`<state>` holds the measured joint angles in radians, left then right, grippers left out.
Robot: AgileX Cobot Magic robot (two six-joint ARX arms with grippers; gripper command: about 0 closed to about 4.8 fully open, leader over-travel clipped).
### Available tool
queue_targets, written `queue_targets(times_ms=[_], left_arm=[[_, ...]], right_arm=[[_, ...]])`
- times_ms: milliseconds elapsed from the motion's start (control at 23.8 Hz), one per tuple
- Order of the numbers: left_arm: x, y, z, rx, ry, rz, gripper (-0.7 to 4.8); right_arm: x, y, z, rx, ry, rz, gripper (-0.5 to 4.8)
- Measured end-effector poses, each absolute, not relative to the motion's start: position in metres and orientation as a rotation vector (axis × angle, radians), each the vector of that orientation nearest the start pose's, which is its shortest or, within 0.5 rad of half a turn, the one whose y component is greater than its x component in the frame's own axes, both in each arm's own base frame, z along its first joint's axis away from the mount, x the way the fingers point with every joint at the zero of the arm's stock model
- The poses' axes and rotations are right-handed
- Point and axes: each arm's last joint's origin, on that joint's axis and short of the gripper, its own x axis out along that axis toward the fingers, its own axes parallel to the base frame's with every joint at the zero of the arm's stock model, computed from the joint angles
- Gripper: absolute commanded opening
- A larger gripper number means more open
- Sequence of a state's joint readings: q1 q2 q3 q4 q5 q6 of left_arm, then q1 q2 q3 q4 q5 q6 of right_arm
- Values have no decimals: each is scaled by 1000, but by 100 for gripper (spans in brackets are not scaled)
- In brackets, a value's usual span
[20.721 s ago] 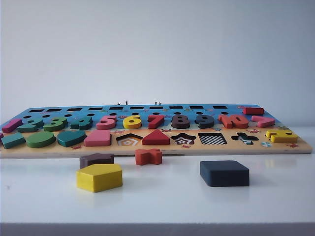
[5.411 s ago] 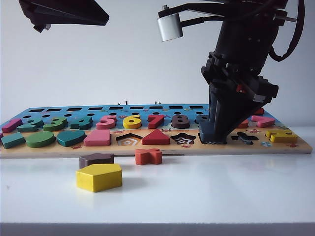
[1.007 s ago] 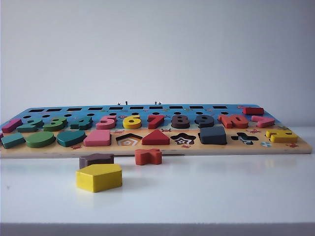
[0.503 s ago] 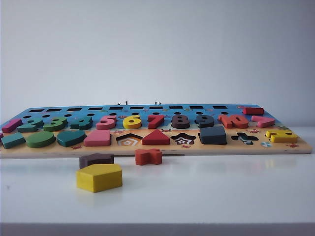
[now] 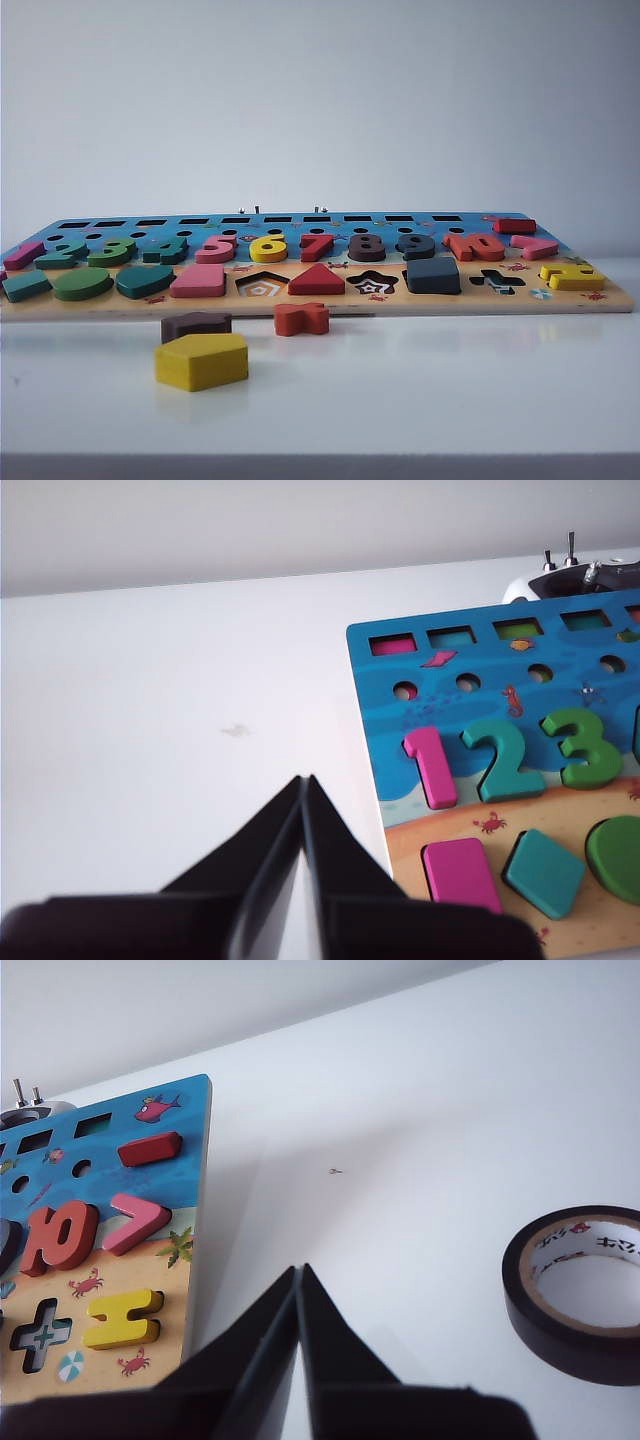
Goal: Insert the cube into the slot.
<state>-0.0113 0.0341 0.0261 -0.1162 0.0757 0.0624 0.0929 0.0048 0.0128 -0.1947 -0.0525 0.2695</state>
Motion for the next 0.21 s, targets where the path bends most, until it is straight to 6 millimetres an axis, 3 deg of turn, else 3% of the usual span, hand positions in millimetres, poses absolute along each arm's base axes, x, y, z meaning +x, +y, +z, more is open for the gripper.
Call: queue_targets(times_ms=[210], left_arm=[[97, -3, 157, 60, 78, -89, 17]], right_arm=[[95, 10, 149, 264, 205, 118, -4]])
